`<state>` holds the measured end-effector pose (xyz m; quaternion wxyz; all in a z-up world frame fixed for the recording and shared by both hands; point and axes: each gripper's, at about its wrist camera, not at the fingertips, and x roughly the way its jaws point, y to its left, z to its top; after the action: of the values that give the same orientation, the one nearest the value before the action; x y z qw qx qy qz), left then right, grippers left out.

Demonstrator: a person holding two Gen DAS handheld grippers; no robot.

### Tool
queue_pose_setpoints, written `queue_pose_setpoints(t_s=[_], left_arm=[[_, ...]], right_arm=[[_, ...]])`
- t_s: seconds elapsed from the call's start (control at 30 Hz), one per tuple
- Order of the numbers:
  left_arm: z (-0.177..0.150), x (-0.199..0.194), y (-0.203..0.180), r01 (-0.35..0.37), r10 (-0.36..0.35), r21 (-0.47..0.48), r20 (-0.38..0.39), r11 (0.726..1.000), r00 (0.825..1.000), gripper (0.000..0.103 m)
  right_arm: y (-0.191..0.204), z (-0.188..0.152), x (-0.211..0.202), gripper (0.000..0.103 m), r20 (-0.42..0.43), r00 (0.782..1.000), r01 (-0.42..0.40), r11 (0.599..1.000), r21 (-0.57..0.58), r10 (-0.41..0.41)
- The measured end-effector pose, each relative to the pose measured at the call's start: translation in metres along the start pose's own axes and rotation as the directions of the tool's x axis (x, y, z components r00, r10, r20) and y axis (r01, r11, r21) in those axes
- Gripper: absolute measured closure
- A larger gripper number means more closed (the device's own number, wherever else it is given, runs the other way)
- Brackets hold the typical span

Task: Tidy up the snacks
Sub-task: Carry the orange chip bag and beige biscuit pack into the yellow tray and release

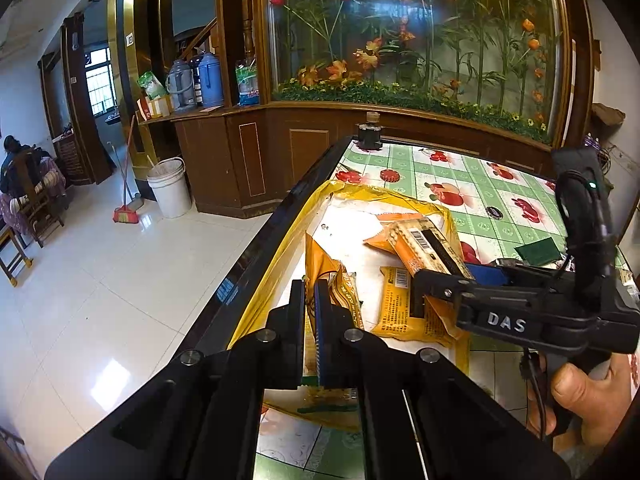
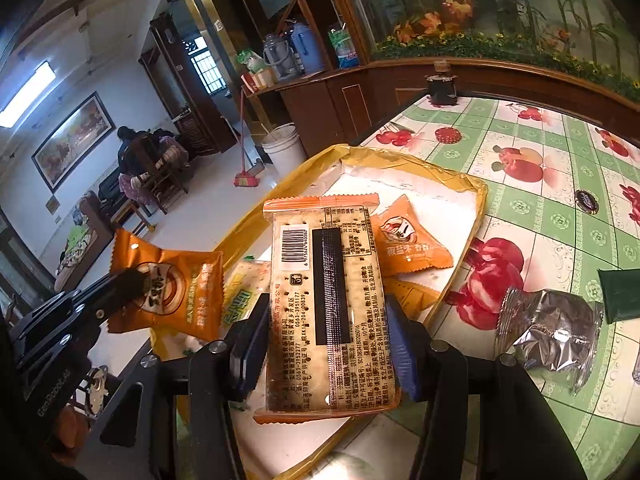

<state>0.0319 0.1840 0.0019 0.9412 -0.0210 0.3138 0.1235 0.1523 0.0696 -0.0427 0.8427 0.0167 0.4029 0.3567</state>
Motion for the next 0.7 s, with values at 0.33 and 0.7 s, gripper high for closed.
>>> queue_pose_setpoints(t_s=[0.33,0.7], left_arm=[[-0.001,0.001,-0.022,0.019,-0.019,0.053,-0.013,0.998,1.0,0.101],[-0.007,0.002,-0.029,-0.005,0.007,0.058,-0.045,0.998,0.999,0.08]], right_arm=[[-0.013,0.024,0.027,0.048,0.004,0.998,0.068,0.998,0.001,-0.068],[-0.017,0.019,0.012,0.044,0.039,0.998,0.05,0.998,0.028,-0.051]])
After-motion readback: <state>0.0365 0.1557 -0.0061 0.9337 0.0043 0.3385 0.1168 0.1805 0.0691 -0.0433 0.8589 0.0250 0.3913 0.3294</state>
